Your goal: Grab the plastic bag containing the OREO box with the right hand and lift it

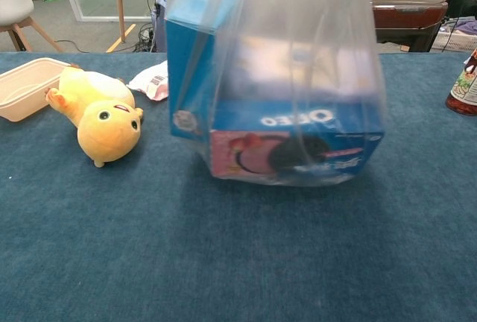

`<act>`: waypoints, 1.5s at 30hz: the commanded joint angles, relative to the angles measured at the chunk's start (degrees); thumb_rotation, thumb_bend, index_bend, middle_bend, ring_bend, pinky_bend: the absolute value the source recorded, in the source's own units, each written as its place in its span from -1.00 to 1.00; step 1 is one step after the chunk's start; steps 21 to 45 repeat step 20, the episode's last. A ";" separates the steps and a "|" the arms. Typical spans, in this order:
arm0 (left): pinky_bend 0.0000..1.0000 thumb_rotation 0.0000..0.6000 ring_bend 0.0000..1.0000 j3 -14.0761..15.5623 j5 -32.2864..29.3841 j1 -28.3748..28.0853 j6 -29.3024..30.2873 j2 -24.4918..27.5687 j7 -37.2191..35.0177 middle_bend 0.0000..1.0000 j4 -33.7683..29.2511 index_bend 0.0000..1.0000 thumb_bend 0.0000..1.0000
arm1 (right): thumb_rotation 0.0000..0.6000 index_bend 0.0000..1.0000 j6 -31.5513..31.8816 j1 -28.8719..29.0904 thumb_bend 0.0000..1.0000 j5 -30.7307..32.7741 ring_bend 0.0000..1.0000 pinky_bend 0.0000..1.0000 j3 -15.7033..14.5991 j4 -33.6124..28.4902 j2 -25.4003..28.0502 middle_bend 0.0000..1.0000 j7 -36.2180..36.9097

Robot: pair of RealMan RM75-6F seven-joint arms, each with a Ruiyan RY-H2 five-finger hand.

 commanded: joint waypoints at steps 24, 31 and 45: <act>-0.82 1.00 -0.81 -0.24 -0.49 -0.17 -0.39 -0.27 0.13 -0.93 0.40 -0.59 -0.47 | 1.00 0.84 -6.30 -3.63 -0.05 10.51 0.82 0.81 12.83 -9.88 4.44 0.85 -7.69; -0.82 1.00 -0.81 -0.24 -0.49 -0.17 -0.39 -0.27 0.13 -0.93 0.40 -0.59 -0.47 | 1.00 0.84 -6.30 -3.63 -0.05 10.51 0.82 0.81 12.83 -9.88 4.44 0.85 -7.69; -0.82 1.00 -0.81 -0.24 -0.49 -0.17 -0.39 -0.27 0.13 -0.93 0.40 -0.59 -0.47 | 1.00 0.84 -6.30 -3.63 -0.05 10.51 0.82 0.81 12.83 -9.88 4.44 0.85 -7.69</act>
